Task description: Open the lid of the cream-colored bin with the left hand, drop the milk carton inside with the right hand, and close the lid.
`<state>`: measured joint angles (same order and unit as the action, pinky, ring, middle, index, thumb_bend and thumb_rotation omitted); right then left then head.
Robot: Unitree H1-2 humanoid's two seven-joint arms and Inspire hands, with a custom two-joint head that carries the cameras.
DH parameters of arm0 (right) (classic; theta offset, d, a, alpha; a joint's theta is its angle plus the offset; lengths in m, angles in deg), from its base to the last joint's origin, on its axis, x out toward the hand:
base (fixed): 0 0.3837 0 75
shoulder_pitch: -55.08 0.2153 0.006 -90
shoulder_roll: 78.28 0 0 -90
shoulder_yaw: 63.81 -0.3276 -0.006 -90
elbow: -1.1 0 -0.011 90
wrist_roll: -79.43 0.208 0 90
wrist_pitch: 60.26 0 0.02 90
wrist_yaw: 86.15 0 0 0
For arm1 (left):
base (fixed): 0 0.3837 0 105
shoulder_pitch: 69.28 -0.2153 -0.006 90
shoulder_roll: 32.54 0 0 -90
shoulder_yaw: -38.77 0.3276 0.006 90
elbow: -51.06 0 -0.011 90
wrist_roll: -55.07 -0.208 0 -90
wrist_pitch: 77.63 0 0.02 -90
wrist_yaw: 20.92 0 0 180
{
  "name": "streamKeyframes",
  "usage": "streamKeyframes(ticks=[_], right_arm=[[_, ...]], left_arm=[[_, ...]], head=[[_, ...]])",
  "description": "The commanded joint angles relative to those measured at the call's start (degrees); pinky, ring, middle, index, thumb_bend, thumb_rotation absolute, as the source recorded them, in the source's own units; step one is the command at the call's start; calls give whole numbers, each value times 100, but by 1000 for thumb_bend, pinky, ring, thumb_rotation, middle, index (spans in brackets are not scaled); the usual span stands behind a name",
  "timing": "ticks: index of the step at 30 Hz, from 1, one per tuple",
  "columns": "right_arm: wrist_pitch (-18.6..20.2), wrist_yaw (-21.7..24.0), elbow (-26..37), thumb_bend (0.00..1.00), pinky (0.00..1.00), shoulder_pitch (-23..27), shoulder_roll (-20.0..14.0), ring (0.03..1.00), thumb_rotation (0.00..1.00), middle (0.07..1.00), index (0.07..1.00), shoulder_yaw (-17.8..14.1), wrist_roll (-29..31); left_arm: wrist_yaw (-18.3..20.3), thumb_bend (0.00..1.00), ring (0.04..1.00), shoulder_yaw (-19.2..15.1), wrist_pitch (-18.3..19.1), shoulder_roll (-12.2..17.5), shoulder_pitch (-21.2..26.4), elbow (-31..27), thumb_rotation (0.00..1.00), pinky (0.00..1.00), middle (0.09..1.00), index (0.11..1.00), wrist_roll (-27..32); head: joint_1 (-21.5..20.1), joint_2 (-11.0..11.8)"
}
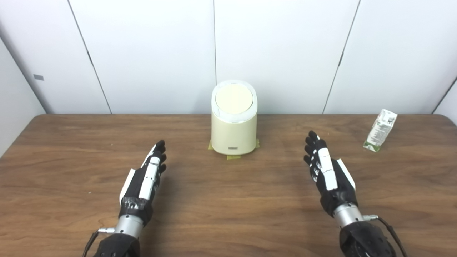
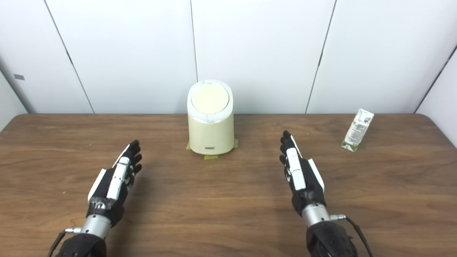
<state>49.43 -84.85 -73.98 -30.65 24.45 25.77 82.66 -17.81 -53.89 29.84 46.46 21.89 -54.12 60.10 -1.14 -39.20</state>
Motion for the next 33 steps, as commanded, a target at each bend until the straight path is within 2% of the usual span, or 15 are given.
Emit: streamKeyframes(ticks=[1,14,18,20,23,25,26,28,29,33], right_arm=[[-195,29,124,627,1000,218,-4,1000,1000,1000,1000,-8,12],[-236,55,103,619,1000,212,-38,1000,1000,1000,1000,-3,7],[-237,50,81,618,1000,228,-32,1000,1000,1000,1000,50,-53],[-246,43,73,640,1000,226,-24,1000,1000,1000,1000,71,-77],[-294,51,21,660,1000,218,-27,1000,1000,997,1000,64,-46],[-369,36,-19,667,1000,181,-22,1000,1000,994,1000,49,-44],[-402,25,-37,664,1000,165,-16,997,990,990,1000,40,-44],[-497,17,-117,658,1000,122,-15,996,978,988,1000,15,-35],[-545,21,-160,659,1000,109,-20,998,973,990,1000,11,-33],[-789,74,-360,658,999,66,-49,998,952,991,1000,-21,28]], left_arm=[[38,332,1000,7,-119,10,215,-74,916,1000,999,980,57],[34,342,1000,18,-66,19,207,-123,905,1000,994,974,37],[99,349,1000,13,-30,84,205,-116,904,1000,999,985,78],[158,385,1000,26,-69,140,192,-115,850,1000,1000,992,68],[206,488,1000,68,-79,222,184,-136,755,1000,1000,996,-57],[183,500,1000,88,-93,251,168,-151,731,1000,1000,997,-134],[173,463,1000,91,-102,257,161,-155,711,1000,997,999,-156],[144,435,1000,97,-100,280,149,-198,676,1000,996,1000,-238],[131,423,1000,101,-87,290,150,-220,653,1000,995,998,-279],[115,410,996,102,-41,402,293,-311,587,999,984,995,-513]], head=[[-2,-1],[25,-37],[42,31],[88,89],[173,228],[289,470],[289,470],[354,704],[364,751],[383,1016]])
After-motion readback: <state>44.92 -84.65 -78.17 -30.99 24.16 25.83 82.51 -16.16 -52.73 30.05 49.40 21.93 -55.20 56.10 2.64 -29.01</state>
